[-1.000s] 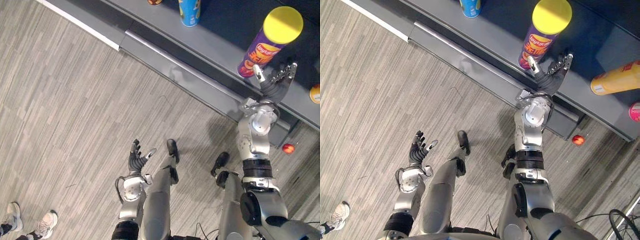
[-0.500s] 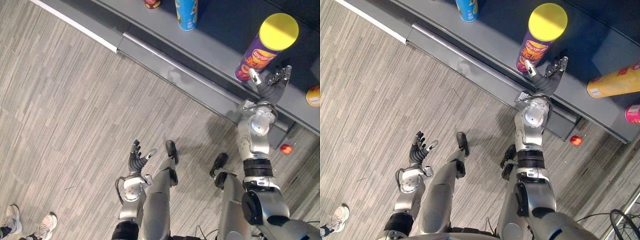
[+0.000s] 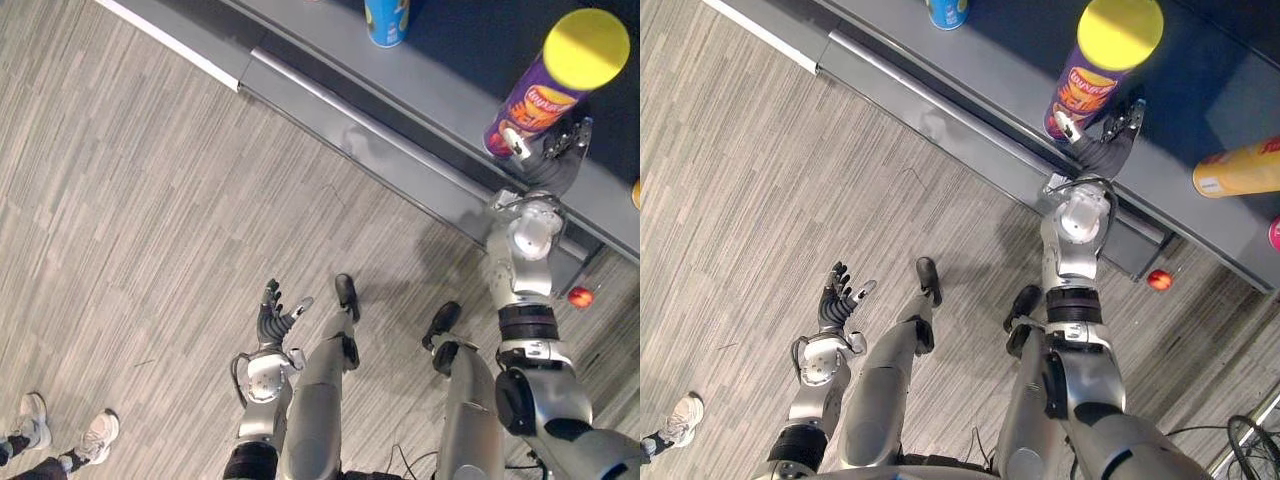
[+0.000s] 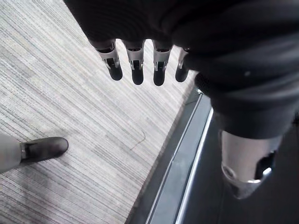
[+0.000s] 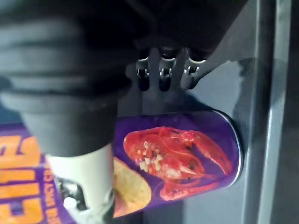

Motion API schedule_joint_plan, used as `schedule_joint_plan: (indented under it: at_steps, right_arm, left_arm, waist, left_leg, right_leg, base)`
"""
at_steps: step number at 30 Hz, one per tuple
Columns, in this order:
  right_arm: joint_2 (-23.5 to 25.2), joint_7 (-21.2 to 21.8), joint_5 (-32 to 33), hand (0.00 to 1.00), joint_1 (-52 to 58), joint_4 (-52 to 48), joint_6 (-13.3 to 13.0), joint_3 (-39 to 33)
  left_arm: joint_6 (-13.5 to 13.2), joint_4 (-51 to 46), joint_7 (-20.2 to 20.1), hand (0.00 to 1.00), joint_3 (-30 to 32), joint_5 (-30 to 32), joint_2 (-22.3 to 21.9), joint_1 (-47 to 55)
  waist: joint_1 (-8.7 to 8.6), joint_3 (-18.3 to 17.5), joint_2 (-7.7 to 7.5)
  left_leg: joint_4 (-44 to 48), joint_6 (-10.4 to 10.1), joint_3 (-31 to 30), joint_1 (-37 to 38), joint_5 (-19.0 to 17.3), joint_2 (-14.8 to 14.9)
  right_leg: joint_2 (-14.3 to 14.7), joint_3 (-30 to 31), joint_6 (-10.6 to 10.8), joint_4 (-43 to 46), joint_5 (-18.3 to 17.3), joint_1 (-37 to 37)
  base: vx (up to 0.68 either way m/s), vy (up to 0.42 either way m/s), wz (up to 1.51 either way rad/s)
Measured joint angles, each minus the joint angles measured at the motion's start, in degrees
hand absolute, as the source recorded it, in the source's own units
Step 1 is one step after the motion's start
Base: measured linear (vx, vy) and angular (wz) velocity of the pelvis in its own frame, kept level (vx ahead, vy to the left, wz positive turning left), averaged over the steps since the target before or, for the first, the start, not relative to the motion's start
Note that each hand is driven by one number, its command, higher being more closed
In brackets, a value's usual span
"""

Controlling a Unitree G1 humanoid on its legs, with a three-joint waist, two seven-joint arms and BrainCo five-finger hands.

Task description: Put the gum and the chips on the shelf.

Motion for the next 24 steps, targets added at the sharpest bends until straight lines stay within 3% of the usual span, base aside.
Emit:
schedule_joint_plan:
  at_steps: [13,24]
  right_arm:
    - [-4.9,-0.46,1.32,0.0,-6.25,4.05,0.3,-2.17]
    - [-2.28,-1.07,2.34,0.0,-2.41,3.75,-0.45,-2.04]
  left_arm:
    - [-0.16,-3.36,-1.08,0.0,-0.62,-2.2,-0.02,0.04]
    - [-0.13,-3.36,-1.1,0.0,-0.83,-2.19,-0.12,0.1]
  waist:
    - [0.64,0.06,0.26]
    - [0.55,0.05,0.3]
  left_leg:
    - [0.21,0.41,-0.67,-1.96,0.4,-0.75]
    - [3.23,0.36,-0.32,-2.01,-1.08,0.06]
  right_leg:
    - [-0.95,-0.38,-0.09,0.82,-0.07,-1.76]
    - [-0.62,0.13,-0.12,0.99,-0.08,-0.98]
  base:
    - [0.01,-0.045,0.04]
    - [0.02,-0.053,-0.03]
